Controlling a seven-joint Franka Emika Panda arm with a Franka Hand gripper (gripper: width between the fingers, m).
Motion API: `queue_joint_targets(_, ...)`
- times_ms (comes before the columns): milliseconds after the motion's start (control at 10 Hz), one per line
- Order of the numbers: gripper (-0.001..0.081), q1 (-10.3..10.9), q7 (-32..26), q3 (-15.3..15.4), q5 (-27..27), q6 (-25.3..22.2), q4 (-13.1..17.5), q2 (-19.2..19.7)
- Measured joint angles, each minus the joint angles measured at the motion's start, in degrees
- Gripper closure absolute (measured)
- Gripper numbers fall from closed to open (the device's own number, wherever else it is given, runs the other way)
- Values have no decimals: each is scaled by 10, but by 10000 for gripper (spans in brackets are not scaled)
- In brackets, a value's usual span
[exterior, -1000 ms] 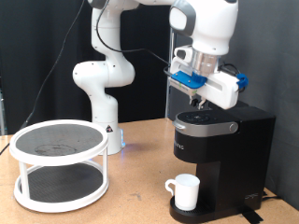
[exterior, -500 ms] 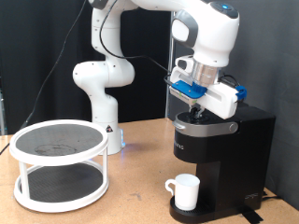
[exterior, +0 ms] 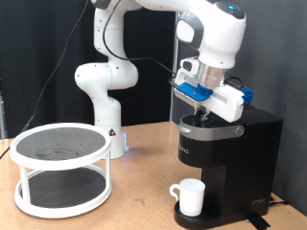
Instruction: Make a cup of coffee with the keurig machine
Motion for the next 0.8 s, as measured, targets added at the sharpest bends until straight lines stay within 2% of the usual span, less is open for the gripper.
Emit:
queue_joint_targets(400, 806, -3, -5, 0, 19, -5, -5, -10)
queue_joint_targets(700, 806, -13, -32, -7, 63, -13, -11, -50)
queue_joint_targets(800, 806, -18, -39, -10, 76, -42, -7, -62)
